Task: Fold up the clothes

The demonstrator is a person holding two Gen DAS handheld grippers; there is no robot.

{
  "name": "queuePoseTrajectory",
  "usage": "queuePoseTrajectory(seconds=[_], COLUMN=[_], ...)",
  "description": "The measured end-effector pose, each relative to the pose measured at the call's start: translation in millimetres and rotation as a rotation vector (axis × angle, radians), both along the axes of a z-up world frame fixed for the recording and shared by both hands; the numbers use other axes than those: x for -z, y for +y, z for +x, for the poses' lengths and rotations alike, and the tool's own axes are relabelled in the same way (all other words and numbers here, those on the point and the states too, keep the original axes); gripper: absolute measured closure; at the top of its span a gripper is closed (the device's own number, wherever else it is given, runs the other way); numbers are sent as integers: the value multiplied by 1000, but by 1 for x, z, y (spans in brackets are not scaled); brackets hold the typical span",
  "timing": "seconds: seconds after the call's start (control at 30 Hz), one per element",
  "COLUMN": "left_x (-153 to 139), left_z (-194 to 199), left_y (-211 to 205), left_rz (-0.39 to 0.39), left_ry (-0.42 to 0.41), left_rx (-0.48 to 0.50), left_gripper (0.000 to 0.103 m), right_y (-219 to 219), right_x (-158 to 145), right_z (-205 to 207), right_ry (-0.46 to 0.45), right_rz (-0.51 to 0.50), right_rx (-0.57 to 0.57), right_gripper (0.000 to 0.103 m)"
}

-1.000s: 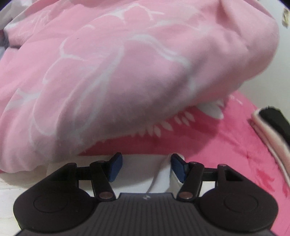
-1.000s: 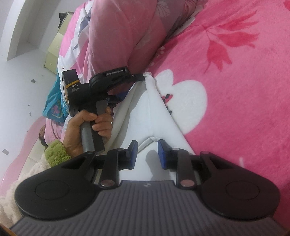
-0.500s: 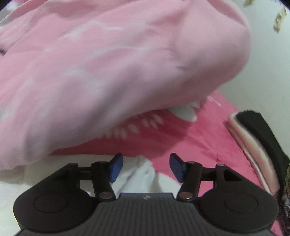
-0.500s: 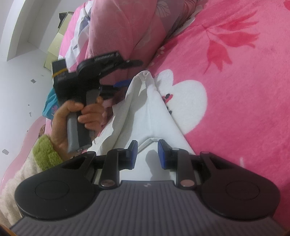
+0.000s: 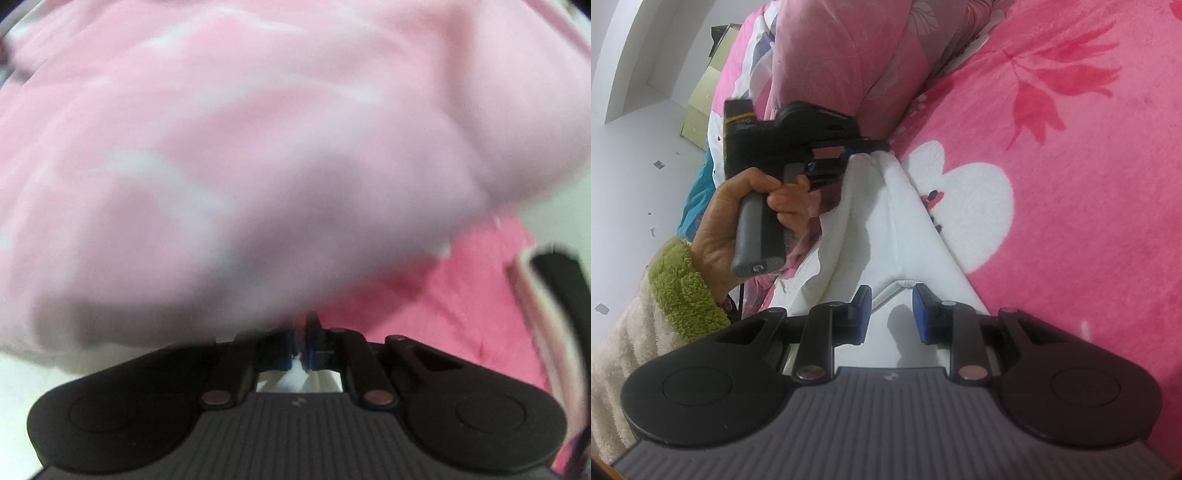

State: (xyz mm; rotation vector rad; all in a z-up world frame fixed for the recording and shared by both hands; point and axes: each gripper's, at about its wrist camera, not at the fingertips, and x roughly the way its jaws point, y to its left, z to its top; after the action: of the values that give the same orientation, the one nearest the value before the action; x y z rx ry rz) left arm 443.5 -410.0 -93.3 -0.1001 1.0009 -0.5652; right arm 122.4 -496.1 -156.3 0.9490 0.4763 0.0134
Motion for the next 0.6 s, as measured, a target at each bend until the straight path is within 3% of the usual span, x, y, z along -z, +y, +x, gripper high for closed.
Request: queuePoseTrajectory(seconds=[0.07,0.2,0.3,0.43,0.6], left_x=[1,0,0,-13,-58], left_z=[5,7,4,-13,-53], left_y=[9,15,14,23,73], left_rz=[-19,-43,-65,-52,-23], left_ry=[-4,-81,-85,-104,-145], left_rx=[-41,-48,-9,45,73], left_gripper=[102,103,101,75,65], right_y=[0,0,0,0,-1], right_x=[0,0,0,0,1], right_z=[0,1,2,2,2], right_ry=[0,0,-1,-2,-2], right_rz=[0,1,1,3,6], right_rx=[1,1,2,4,5], right_gripper=[80,80,80,80,80])
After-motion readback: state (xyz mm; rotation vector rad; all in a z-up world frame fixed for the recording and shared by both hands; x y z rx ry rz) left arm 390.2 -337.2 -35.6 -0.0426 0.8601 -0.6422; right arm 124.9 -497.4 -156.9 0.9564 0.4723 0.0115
